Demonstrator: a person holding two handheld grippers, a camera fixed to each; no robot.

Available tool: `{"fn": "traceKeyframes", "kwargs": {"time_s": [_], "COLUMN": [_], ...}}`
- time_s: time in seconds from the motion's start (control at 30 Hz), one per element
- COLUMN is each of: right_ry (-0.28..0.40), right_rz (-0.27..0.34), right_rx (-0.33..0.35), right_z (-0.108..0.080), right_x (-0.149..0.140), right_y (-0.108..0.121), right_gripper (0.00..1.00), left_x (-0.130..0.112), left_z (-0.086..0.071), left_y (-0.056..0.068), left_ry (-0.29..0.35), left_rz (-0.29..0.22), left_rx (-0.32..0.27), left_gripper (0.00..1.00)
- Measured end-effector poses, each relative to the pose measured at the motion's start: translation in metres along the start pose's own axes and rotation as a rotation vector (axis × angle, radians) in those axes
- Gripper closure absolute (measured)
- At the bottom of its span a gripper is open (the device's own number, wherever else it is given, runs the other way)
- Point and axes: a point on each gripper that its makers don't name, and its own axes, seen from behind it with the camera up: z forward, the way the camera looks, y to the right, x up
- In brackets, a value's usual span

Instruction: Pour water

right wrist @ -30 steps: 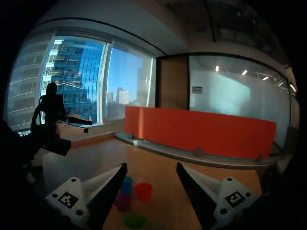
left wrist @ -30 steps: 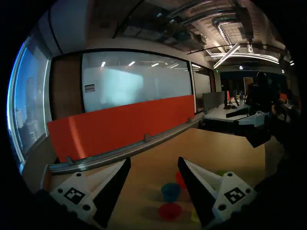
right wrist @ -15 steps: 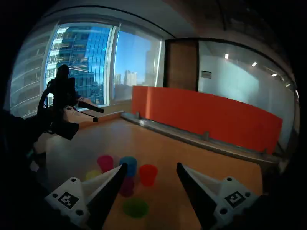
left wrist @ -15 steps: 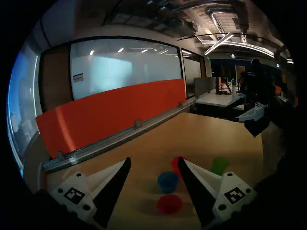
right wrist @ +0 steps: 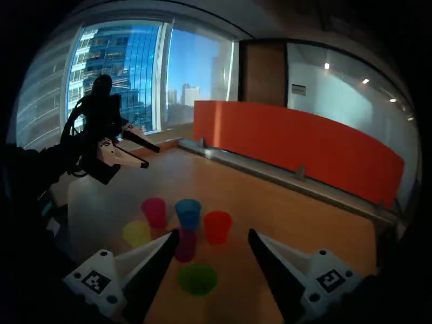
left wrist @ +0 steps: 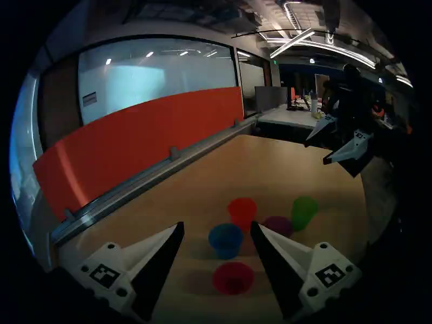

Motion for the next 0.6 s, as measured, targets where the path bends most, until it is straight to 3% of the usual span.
{"fn": "traceKeyframes", "kwargs": {"time_s": [0.6], "right_ry": [-0.109], "right_rz": [0.039], "right_rx": [0.048], "right_z": [0.024], "right_x": [-0.067], "right_y": [-0.010], "right_gripper": [0.01], "left_x": [-0.057], "left_z": [0.046], "left_y": [0.009], "left_ry": [-0.146], "left_rz": [-0.019], "left_rx": [-0.072], "left_gripper": [0.09]}}
